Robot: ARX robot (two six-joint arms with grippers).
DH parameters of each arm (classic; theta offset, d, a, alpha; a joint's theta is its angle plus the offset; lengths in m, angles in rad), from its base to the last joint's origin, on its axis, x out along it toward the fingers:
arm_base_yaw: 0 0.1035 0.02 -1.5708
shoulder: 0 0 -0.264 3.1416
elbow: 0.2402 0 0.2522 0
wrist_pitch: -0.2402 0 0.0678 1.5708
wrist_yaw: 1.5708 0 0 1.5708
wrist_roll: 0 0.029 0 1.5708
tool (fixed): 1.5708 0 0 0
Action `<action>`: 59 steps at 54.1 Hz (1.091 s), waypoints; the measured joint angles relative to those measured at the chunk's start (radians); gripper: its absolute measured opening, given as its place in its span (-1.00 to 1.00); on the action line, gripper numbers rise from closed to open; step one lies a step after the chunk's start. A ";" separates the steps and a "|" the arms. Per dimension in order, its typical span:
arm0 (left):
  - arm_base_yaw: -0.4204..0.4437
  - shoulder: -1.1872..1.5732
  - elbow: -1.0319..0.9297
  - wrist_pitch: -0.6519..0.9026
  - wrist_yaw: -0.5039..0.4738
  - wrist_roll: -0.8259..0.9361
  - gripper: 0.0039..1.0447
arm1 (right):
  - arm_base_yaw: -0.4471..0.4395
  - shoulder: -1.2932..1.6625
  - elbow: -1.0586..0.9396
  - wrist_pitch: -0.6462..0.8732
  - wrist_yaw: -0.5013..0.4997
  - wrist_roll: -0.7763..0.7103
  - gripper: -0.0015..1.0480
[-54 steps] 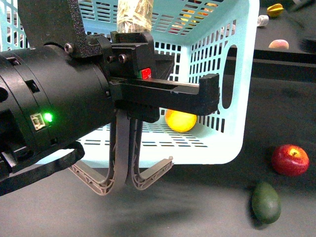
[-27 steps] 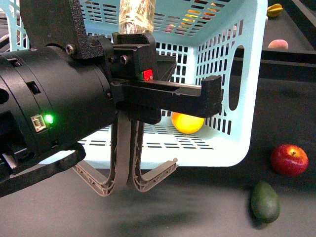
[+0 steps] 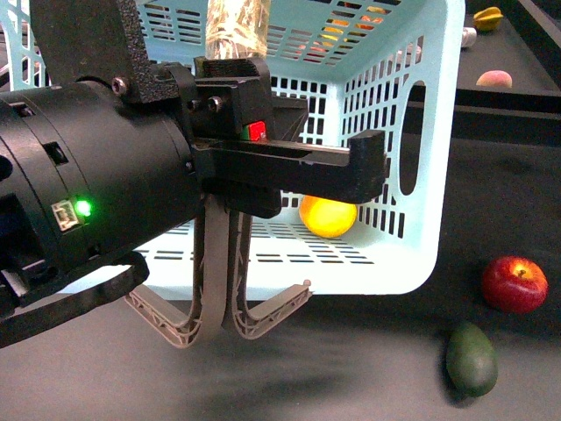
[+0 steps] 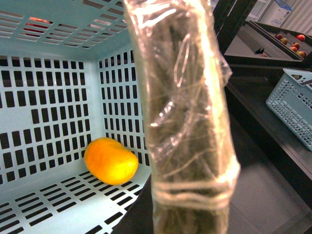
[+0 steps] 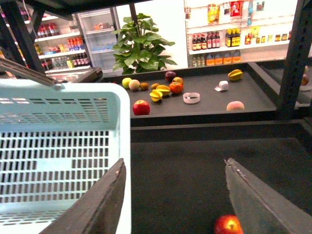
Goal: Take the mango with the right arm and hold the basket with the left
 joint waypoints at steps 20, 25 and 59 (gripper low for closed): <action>-0.002 0.000 0.000 0.000 0.003 0.002 -0.86 | -0.194 -0.057 -0.003 -0.055 -0.193 -0.071 -0.96; -0.002 0.000 0.000 0.000 0.000 0.000 -0.86 | -0.316 -0.069 -0.003 -0.071 -0.336 -0.072 -0.96; -0.002 0.000 0.000 0.000 0.003 0.000 -0.86 | -0.359 -0.071 -0.003 -0.071 -0.348 -0.072 -0.96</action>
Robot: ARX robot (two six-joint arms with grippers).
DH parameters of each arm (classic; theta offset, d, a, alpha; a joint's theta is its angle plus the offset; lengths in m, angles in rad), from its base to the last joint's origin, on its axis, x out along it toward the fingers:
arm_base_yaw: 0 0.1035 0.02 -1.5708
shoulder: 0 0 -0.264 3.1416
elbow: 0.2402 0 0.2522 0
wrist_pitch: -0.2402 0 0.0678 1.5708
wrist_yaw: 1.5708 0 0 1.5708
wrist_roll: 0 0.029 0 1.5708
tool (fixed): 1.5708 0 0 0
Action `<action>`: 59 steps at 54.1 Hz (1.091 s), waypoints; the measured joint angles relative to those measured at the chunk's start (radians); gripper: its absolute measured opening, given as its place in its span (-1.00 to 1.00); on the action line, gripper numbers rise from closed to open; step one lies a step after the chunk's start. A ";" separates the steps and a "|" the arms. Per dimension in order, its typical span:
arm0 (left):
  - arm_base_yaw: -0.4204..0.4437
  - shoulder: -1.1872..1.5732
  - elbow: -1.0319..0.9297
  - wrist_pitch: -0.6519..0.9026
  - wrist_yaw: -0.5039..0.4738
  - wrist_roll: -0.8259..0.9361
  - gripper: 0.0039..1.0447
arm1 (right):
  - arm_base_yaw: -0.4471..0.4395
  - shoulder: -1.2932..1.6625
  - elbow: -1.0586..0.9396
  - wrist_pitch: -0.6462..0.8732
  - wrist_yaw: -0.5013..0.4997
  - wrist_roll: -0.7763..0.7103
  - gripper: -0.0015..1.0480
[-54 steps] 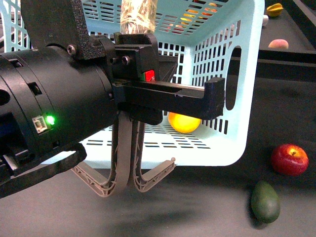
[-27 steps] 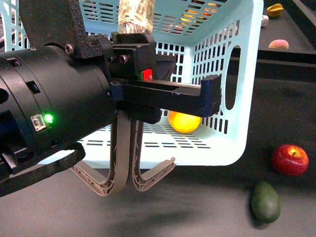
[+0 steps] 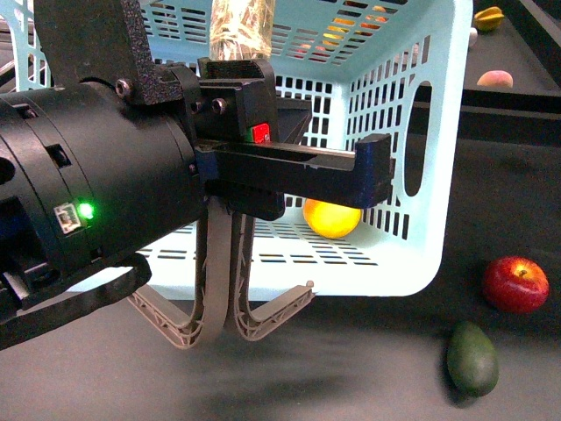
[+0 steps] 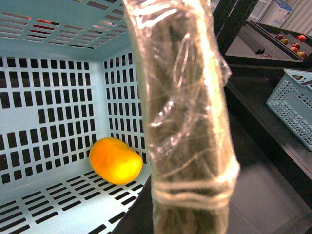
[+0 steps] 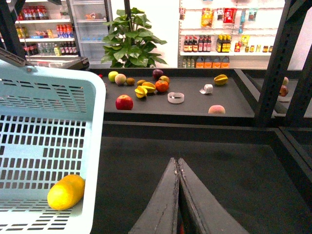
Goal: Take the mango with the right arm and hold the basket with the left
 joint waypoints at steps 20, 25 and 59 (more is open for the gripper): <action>0.000 0.000 0.000 0.000 0.000 0.000 -0.87 | 0.000 0.000 0.000 0.000 0.000 -0.002 -0.66; 0.000 0.000 0.000 0.000 0.000 0.000 -0.87 | 0.000 0.000 0.000 0.000 0.000 -0.001 -0.35; 0.151 0.133 0.228 -0.204 -0.599 -0.505 -0.87 | 0.000 0.000 0.000 0.000 -0.002 -0.001 0.85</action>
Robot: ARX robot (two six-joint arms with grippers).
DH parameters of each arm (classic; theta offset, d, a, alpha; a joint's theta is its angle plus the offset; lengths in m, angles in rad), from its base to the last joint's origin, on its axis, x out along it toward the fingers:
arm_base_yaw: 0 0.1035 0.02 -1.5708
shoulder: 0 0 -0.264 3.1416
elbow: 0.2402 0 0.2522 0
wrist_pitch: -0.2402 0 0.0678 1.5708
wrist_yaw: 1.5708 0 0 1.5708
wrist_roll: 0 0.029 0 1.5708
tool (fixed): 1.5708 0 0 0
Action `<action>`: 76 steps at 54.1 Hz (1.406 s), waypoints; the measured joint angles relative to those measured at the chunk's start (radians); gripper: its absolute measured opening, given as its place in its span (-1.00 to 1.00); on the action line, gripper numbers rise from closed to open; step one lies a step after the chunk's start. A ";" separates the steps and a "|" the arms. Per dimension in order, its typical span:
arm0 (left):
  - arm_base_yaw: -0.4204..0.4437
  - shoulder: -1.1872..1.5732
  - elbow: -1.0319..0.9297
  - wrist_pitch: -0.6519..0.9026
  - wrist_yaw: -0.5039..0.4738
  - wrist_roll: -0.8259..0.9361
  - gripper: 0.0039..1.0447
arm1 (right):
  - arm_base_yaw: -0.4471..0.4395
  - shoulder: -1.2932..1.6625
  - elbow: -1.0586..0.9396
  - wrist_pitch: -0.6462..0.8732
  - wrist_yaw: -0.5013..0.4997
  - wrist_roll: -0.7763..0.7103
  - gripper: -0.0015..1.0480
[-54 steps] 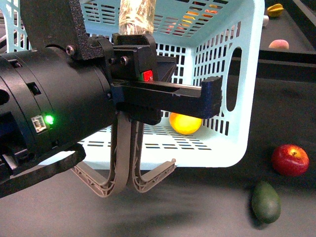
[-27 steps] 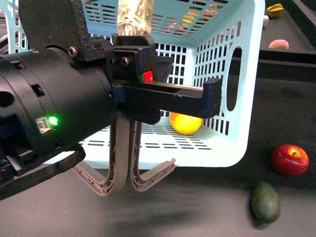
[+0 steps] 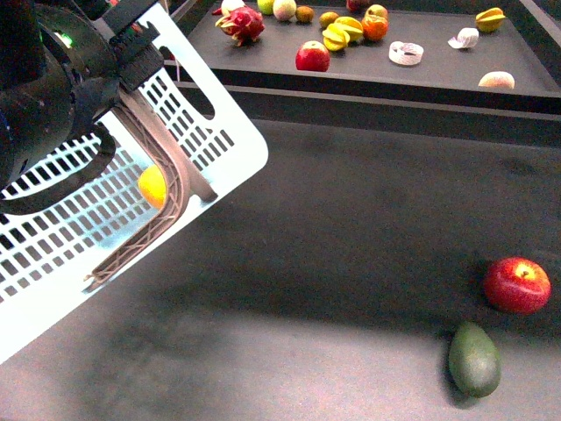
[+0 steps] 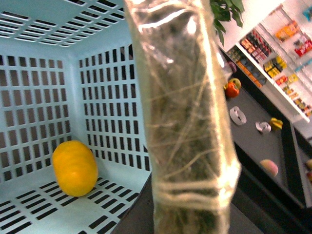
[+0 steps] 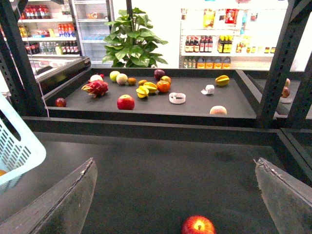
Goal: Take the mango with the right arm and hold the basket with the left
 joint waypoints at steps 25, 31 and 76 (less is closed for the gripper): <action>0.137 0.187 0.140 -0.080 -0.045 -0.554 -0.87 | -0.001 0.000 0.000 0.000 0.000 0.000 0.85; 0.167 0.224 0.156 -0.064 -0.045 -0.582 -0.87 | -0.001 0.000 0.000 0.000 0.000 0.000 0.85; 0.228 0.402 0.395 -0.212 0.016 -0.648 -0.42 | -0.001 0.000 0.000 0.000 0.000 0.000 0.85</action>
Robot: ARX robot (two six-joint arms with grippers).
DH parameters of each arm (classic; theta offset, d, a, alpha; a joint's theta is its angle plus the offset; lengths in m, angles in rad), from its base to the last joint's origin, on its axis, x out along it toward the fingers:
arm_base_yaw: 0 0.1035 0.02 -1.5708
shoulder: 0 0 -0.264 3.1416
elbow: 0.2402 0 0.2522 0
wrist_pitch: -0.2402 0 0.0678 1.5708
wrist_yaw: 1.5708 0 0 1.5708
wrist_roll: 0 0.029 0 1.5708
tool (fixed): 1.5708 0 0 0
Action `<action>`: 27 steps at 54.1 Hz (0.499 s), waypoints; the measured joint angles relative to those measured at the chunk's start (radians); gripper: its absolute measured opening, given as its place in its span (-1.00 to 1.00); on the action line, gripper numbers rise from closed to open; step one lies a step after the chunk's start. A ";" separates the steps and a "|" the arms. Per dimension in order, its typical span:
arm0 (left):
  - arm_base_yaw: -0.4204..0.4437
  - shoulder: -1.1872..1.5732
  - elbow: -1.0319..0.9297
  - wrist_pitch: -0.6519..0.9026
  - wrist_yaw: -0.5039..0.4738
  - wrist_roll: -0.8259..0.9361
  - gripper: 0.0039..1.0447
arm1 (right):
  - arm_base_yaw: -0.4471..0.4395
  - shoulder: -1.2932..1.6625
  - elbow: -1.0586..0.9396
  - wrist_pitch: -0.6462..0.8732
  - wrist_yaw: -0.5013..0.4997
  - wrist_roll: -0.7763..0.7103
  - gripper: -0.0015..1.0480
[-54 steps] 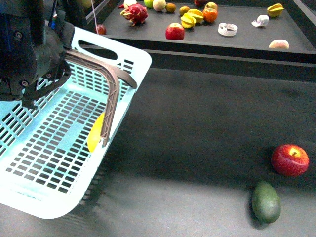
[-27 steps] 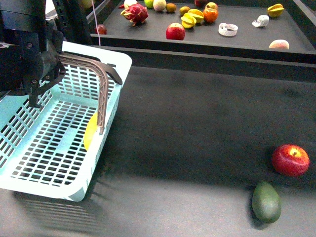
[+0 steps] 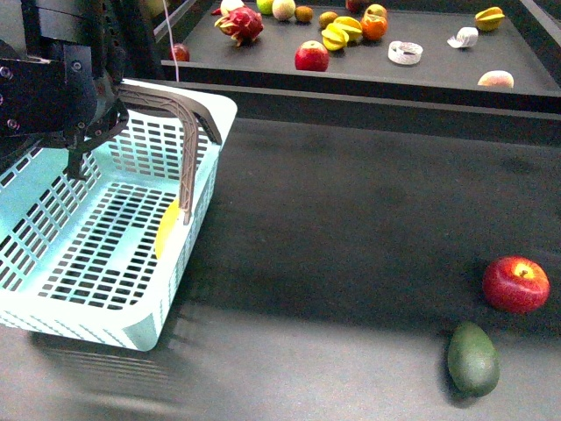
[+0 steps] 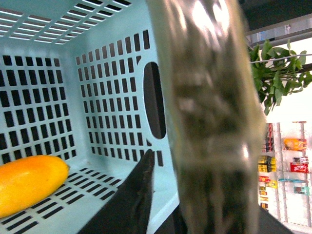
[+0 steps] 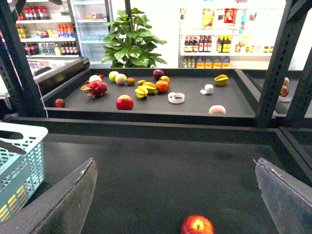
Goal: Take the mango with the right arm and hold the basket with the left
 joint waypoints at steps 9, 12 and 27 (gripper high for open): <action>0.000 -0.003 -0.016 -0.003 0.000 0.003 0.13 | 0.000 0.000 0.000 0.000 0.000 0.000 0.85; -0.002 -0.012 -0.031 -0.002 -0.005 0.013 0.30 | 0.000 0.000 0.000 0.000 0.000 0.000 0.85; -0.008 -0.154 -0.173 0.060 -0.009 0.100 0.88 | 0.000 0.000 0.000 0.000 0.000 0.000 0.85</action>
